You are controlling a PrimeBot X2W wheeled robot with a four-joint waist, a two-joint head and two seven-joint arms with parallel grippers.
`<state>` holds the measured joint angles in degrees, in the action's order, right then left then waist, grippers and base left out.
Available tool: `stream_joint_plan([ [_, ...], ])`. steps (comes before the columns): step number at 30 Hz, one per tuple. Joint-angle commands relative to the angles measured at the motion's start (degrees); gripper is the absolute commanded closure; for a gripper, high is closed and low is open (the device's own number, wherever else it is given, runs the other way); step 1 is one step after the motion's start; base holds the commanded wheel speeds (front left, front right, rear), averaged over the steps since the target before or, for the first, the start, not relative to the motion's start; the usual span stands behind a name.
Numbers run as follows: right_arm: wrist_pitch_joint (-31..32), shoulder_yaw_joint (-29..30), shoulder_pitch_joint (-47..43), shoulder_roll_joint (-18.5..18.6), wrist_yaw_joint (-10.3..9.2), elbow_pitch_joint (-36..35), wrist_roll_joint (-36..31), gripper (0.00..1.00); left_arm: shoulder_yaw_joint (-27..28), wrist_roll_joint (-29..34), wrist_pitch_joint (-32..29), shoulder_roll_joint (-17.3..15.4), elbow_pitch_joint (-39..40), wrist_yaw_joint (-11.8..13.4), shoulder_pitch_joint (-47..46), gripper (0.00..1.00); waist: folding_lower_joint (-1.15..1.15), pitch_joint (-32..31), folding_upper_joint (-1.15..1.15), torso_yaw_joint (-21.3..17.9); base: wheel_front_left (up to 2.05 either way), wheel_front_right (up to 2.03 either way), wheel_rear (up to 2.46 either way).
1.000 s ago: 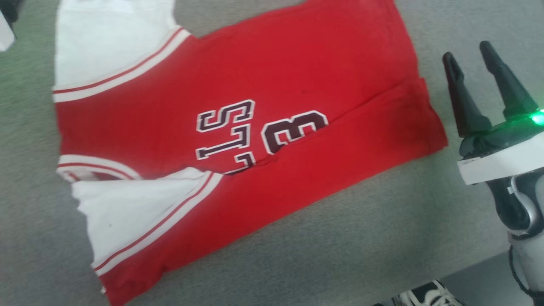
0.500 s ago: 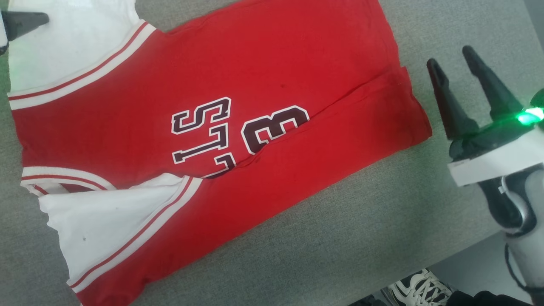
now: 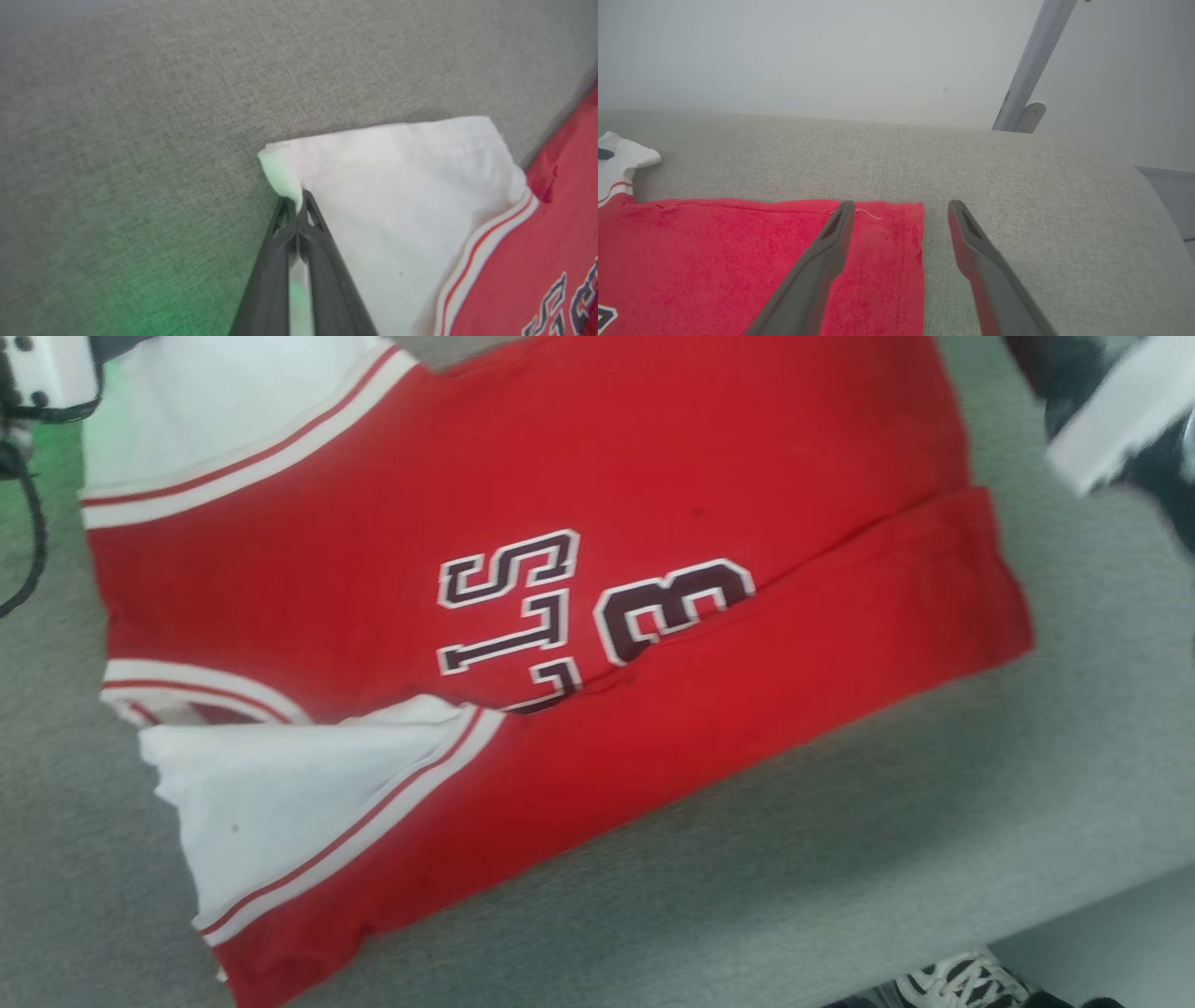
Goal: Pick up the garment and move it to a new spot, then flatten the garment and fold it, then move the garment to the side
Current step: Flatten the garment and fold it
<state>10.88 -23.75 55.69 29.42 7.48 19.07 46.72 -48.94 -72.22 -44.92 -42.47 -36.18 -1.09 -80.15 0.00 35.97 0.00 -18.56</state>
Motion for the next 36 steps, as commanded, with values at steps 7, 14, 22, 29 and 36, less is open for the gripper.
stream_joint_plan([
  [7,14.07,-5.99,13.08,0.46,0.01,14.14,6.12,0.00,-1.13,0.32,0.47,2.75,0.46,-2.16,-0.84,1.00,0.00,3.11,0.00,4.29,0.00,0.00,0.00],
  [14,24.44,-10.86,17.80,0.97,0.01,21.57,9.83,0.00,-1.78,0.79,0.98,4.57,0.82,-3.46,-1.38,1.00,0.00,4.47,0.00,5.93,0.00,0.00,0.00],
  [22,21.64,-14.03,19.14,1.15,0.01,24.27,11.38,1.00,-1.25,0.04,3.56,6.93,0.12,-4.55,-1.16,1.00,0.00,4.59,0.00,7.57,0.00,0.00,0.00],
  [29,18.67,-16.46,17.75,5.58,0.00,22.40,13.38,1.00,0.78,-1.94,10.94,9.20,1.01,-6.15,1.01,1.00,0.00,-1.35,0.00,10.65,0.00,0.00,0.00],
  [36,17.25,-19.15,12.56,12.70,0.00,15.65,15.98,1.00,0.50,-5.10,17.00,8.83,10.08,-6.39,7.39,1.00,0.00,-8.77,0.00,14.75,0.00,0.00,0.00],
])
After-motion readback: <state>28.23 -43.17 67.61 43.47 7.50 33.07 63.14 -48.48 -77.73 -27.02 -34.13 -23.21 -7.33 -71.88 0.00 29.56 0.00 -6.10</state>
